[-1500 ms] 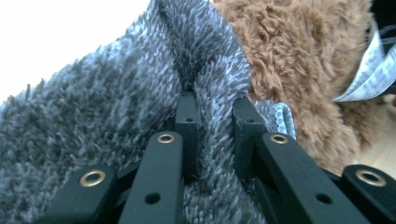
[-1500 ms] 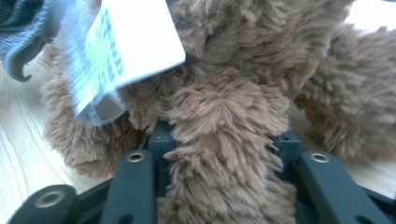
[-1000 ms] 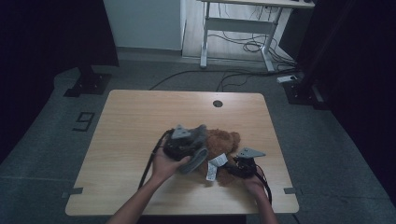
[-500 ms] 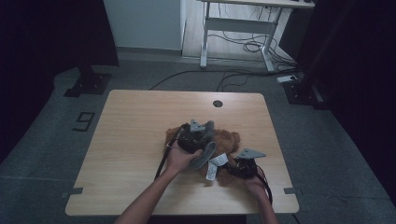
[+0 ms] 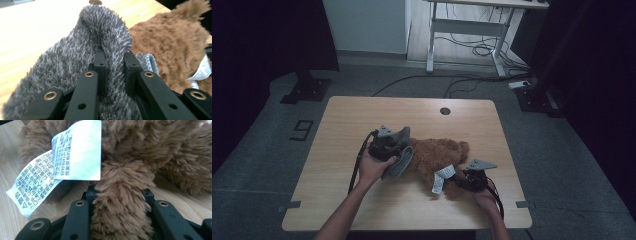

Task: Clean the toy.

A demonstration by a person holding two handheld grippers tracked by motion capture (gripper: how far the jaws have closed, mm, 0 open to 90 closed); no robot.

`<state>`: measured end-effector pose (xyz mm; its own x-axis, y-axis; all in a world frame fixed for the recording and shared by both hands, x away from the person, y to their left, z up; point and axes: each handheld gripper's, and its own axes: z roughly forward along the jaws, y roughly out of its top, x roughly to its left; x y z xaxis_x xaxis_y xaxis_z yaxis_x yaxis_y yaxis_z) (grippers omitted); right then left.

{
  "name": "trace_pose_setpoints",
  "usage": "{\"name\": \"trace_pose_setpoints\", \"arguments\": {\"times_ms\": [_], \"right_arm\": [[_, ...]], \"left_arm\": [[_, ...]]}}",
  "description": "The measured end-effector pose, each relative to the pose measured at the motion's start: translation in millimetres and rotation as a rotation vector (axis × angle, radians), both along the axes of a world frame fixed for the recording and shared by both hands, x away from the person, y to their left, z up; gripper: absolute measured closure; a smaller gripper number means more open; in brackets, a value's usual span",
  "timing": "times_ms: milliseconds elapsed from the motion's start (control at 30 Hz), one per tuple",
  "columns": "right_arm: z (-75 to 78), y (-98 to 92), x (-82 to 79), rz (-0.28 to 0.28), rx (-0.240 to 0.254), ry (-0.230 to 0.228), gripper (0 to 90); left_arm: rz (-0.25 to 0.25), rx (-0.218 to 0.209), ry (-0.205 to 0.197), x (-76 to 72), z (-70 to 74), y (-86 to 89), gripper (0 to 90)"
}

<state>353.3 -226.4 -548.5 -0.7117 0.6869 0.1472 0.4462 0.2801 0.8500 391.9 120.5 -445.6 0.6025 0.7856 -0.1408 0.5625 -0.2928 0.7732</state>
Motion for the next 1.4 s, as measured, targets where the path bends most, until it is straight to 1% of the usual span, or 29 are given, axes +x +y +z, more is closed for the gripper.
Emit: {"name": "trace_pose_setpoints", "arguments": {"times_ms": [33, 67, 167, 267, 333, 433, 467, 567, 600, 667, 700, 767, 800, 833, 867, 900, 933, 1000, 1067, 1133, 1167, 1200, 1267, 1300, 1333, 1367, 1400], "right_arm": [[0.0, 0.2, -0.1, 0.002, -0.001, -0.002, 63.5], [0.1, 0.4, -0.3, 0.004, -0.005, -0.005, 63.5], [0.2, 0.5, -0.6, 0.009, -0.006, -0.005, 62.9], [0.0, 0.3, -1.1, 0.016, -0.004, -0.004, 62.7], [0.0, 0.1, -1.2, 0.017, -0.004, -0.003, 62.6], [-0.1, -0.3, -0.9, 0.018, -0.003, -0.002, 62.6], [-0.2, -0.5, -0.8, 0.018, -0.003, -0.002, 62.6], [-0.8, -1.4, -0.5, 0.014, -0.002, 0.001, 62.6], [-1.1, -1.8, -0.3, 0.010, -0.002, 0.003, 62.6], [-1.7, -2.7, -0.2, 0.005, -0.005, 0.005, 62.7], [-1.9, -3.2, -0.5, 0.002, -0.007, 0.006, 62.7], [-2.1, -4.4, -0.4, 0.003, -0.007, 0.005, 62.7], [-2.0, -4.6, -0.3, 0.002, -0.007, 0.005, 62.7], [-2.0, -4.7, -0.1, 0.000, -0.008, 0.005, 62.7], [-2.1, -4.6, 0.2, 0.000, -0.008, 0.006, 62.6], [-2.1, -4.7, 0.5, 0.000, -0.008, 0.007, 62.7], [-2.1, -4.8, 0.8, 0.000, -0.007, 0.007, 62.6], [-2.1, -4.6, 1.1, 0.001, -0.009, 0.006, 62.7], [-2.0, -4.3, 1.3, -0.001, -0.011, 0.004, 62.6], [-1.7, -3.6, 1.4, -0.007, -0.013, 0.005, 62.6], [-1.7, -3.3, 1.7, -0.008, -0.015, 0.002, 62.4], [-1.5, -3.1, 1.8, -0.011, -0.019, 0.001, 62.3], [-1.4, -3.6, 2.4, -0.013, -0.020, 0.000, 61.8], [-1.8, -4.1, 2.7, -0.015, -0.016, -0.002, 61.5], [-1.9, -5.0, 2.8, -0.017, -0.012, -0.001, 60.9], [-1.9, -5.8, 2.8, -0.016, -0.008, -0.001, 59.9], [-1.8, -7.5, 2.3, -0.016, -0.001, -0.001, 58.3]], "left_arm": [[-0.004, -0.002, 0.013, 0.2, -2.7, 2.0, 76.2], [-0.006, -0.003, 0.015, -0.4, -5.2, 3.5, 76.2], [-0.014, -0.006, 0.015, -4.5, -8.1, 7.1, 76.2], [-0.009, -0.009, 0.013, -7.4, -9.6, 12.2, 76.2], [0.004, -0.020, 0.016, -8.2, -12.2, 18.4, 76.1], [0.042, -0.029, 0.026, -9.2, -18.7, 29.5, 76.1], [0.051, -0.025, 0.032, -9.4, -20.8, 32.3, 76.2], [0.068, -0.012, 0.067, -10.1, -35.4, 38.6, 76.3], [0.071, 0.010, 0.085, -10.1, -42.1, 40.0, 76.4], [0.067, 0.025, 0.101, -10.4, -51.1, 40.5, 76.4], [0.064, 0.024, 0.104, -10.8, -55.1, 41.4, 76.4], [0.059, 0.001, 0.097, -11.5, -54.1, 44.2, 76.3], [0.057, -0.013, 0.097, -11.2, -50.4, 46.3, 76.2], [0.059, -0.021, 0.089, -10.2, -43.8, 48.0, 76.1], [0.060, -0.018, 0.078, -9.7, -38.6, 48.6, 76.1], [0.065, -0.021, 0.057, -9.1, -28.3, 48.4, 76.0], [0.062, -0.024, 0.045, -8.6, -21.5, 47.8, 76.1], [0.048, -0.034, 0.004, -6.6, -1.1, 40.4, 76.0], [0.028, -0.032, -0.018, -3.8, 13.0, 29.6, 75.9], [-0.007, -0.026, -0.035, 0.7, 25.6, 12.2, 75.8], [-0.029, -0.009, -0.043, 4.2, 31.2, -0.6, 75.7], [-0.043, 0.008, -0.049, 7.3, 34.0, -11.0, 75.6], [-0.064, 0.056, -0.057, 14.0, 34.0, -31.0, 75.3], [-0.073, 0.081, -0.054, 17.2, 31.2, -39.4, 75.3], [-0.078, 0.095, -0.047, 19.4, 28.0, -44.5, 75.2], [-0.082, 0.113, -0.037, 22.3, 21.3, -50.2, 75.1], [-0.081, 0.115, -0.030, 23.5, 17.1, -51.8, 75.1]]}}
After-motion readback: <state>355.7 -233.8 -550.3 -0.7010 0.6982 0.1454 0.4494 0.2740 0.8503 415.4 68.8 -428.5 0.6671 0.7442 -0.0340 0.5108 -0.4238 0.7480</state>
